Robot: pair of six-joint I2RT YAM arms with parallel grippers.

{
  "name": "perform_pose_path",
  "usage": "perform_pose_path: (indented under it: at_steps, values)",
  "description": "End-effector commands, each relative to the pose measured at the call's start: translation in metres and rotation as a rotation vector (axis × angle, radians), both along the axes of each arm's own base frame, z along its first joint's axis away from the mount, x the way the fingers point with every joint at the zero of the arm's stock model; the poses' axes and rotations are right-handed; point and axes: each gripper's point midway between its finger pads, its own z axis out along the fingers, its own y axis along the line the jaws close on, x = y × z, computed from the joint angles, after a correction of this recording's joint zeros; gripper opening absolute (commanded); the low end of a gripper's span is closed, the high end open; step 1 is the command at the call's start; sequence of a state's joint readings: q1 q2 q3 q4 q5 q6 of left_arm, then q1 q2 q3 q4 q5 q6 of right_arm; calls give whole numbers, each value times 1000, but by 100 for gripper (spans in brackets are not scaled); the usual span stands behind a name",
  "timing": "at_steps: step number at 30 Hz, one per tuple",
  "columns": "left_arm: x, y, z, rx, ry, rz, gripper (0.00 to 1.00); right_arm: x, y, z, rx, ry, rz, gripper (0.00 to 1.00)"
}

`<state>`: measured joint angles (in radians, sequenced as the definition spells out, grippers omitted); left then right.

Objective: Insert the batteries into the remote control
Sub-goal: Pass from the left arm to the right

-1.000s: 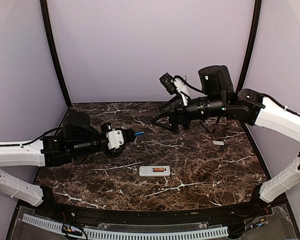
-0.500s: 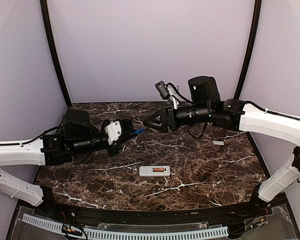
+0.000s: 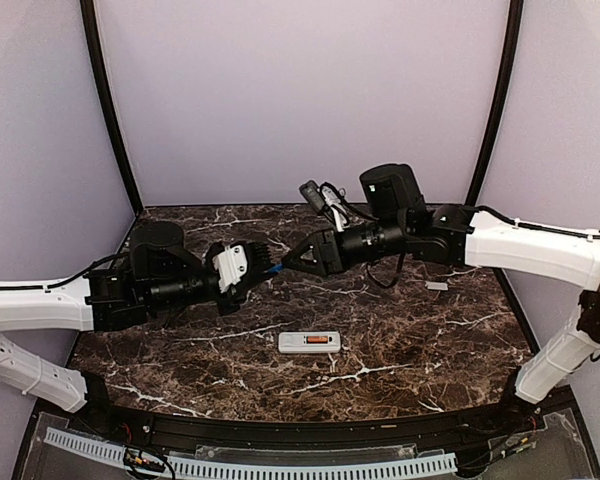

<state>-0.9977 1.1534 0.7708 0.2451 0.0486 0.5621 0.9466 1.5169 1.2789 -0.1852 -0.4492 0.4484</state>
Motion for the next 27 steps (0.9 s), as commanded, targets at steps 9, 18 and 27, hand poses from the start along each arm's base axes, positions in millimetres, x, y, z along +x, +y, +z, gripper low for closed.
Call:
perform_pose_path:
  at_steps: [9, 18, 27]
  values:
    - [-2, -4, -1, 7, 7, -16, 0, -12, 12, -2, 10, 31, 77, 14]
    - [-4, -5, -18, 54, 61, -29, 50, -7, 2, -23, -69, 77, 32, 0]
    - [-28, -5, -125, 377, 359, -164, 87, -1, -42, -116, -229, 257, -127, 0]
